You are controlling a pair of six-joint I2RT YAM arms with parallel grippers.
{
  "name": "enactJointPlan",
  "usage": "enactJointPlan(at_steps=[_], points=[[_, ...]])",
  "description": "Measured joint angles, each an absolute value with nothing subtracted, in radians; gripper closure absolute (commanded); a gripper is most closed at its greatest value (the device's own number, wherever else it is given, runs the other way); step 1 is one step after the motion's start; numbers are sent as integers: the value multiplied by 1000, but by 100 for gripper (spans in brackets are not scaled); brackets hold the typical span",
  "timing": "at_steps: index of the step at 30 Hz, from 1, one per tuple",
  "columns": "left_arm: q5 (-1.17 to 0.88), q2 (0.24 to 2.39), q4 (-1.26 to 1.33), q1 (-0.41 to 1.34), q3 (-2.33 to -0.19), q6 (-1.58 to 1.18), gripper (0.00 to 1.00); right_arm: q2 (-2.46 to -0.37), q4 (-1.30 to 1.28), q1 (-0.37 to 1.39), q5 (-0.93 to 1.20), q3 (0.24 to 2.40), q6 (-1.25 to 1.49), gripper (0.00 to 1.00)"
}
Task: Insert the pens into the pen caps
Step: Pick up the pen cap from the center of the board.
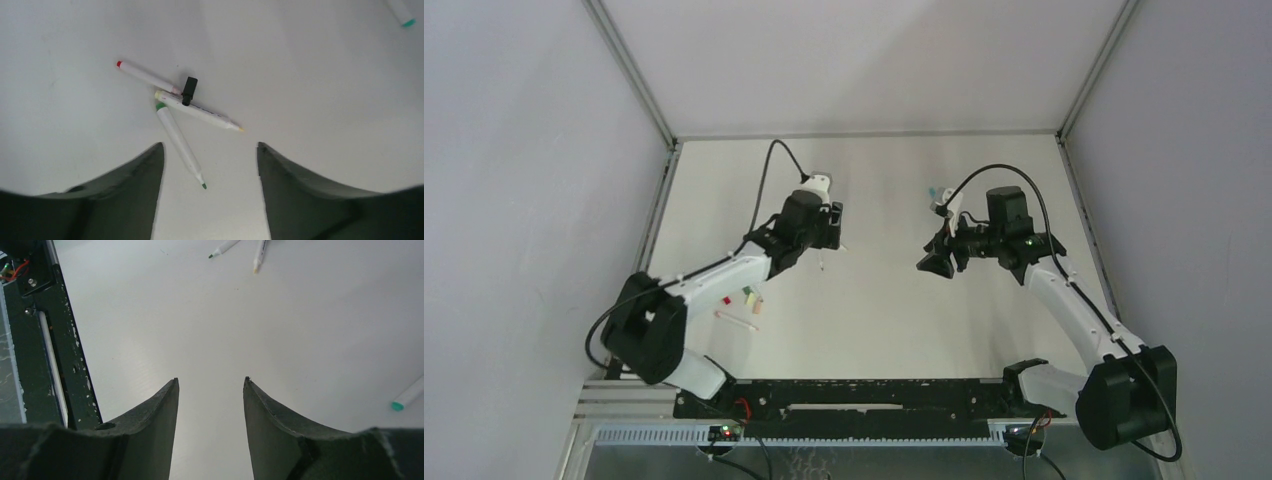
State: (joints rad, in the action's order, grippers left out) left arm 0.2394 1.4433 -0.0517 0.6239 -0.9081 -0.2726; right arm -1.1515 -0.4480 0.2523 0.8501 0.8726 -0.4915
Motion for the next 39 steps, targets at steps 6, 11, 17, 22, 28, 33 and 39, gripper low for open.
enactJointPlan(at_steps=[6,11,17,22,28,33,39], points=[[227,1665,-165,589,-1108,-208,47,-1167,-450,255,830,873,-504,44],[179,1840,-280,545,-1306,-166,50,-1175,-453,256,817,873,-513,44],[132,1985,-398,511,-1463,-140,54,-1176,-453,256,811,873,-519,44],[110,2048,-474,507,-1538,-130,57,-1180,-453,256,809,873,-522,44],[97,2097,-510,506,-1596,-130,57,-1188,-464,256,809,875,-531,44],[98,2122,-541,501,-1601,-130,58,-1188,-474,256,810,875,-535,44],[97,2136,-555,498,-1601,-130,66,-1188,-477,256,810,875,-537,44]])
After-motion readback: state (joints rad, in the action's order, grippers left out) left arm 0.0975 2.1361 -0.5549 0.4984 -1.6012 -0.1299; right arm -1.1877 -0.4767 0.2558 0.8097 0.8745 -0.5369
